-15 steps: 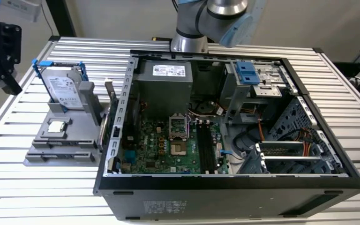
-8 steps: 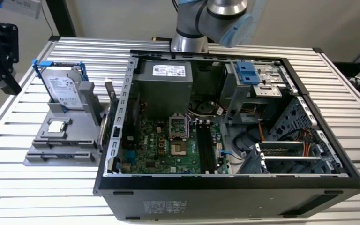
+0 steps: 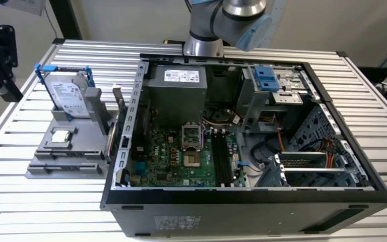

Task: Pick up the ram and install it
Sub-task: 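Pick up the ram and move it above insertion slot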

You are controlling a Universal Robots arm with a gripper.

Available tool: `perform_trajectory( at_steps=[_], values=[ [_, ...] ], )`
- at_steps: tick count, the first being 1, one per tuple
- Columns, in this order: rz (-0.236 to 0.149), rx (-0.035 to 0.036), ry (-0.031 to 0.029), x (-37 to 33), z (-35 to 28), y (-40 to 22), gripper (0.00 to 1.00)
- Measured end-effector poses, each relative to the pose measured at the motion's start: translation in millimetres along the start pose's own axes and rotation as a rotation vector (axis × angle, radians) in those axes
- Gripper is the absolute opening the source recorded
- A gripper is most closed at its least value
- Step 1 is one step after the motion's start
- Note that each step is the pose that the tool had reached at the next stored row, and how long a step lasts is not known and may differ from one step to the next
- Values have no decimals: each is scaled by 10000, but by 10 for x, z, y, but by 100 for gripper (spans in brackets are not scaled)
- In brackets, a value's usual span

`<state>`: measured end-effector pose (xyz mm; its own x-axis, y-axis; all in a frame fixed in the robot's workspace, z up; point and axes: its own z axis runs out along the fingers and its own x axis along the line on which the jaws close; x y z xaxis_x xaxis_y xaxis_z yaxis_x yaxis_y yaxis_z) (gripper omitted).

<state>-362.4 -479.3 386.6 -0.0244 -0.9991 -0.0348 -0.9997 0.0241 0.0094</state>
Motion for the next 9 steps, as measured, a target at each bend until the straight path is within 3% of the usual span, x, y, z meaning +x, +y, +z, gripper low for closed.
perform_trajectory(
  at_steps=[9],
  values=[
    [-1017,-36,9,0,3,0,0]
  ],
)
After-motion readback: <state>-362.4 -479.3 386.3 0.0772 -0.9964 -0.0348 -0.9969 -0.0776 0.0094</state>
